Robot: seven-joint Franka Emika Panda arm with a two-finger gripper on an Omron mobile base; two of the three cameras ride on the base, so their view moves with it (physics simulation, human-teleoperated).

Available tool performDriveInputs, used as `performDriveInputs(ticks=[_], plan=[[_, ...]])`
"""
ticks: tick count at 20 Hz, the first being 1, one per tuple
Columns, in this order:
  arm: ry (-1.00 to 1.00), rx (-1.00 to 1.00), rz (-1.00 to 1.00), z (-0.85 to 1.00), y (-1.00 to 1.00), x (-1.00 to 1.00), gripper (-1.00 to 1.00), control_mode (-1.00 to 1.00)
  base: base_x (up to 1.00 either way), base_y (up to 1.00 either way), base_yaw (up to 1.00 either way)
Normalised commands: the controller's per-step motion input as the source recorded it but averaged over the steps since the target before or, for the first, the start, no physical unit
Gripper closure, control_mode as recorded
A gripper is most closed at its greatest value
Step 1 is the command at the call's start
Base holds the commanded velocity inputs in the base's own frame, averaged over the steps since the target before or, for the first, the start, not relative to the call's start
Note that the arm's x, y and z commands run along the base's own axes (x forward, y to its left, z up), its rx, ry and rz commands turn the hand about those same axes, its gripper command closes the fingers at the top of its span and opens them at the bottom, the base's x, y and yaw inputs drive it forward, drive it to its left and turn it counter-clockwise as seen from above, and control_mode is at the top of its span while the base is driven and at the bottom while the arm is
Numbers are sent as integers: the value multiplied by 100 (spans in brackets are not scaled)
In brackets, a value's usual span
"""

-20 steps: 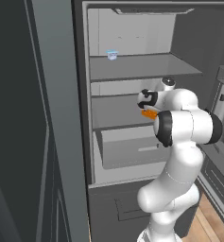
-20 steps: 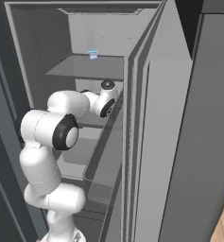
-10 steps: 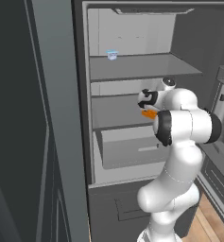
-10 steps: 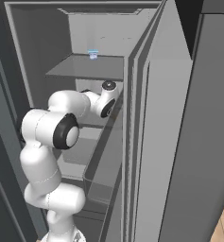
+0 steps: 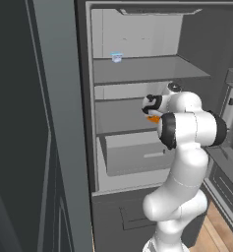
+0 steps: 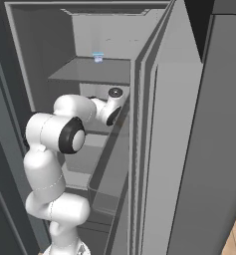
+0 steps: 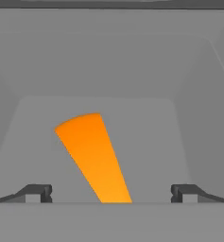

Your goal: Pick the cheese from the fridge and the cheese grater from the cabinet and place them next to the salad bowl.

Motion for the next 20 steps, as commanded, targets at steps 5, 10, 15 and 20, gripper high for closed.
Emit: performDriveInputs(ticks=[5, 10, 15, 20], plan=[[0, 0, 0, -9, 0, 5, -100, -100, 0, 0, 0], [-1, 0, 0, -8, 0, 12, -100, -100, 0, 0, 0], [0, 0, 0, 0, 0, 7, -100, -100, 0, 0, 0], [0, 0, 0, 0, 0, 0, -100, -100, 0, 0, 0]])
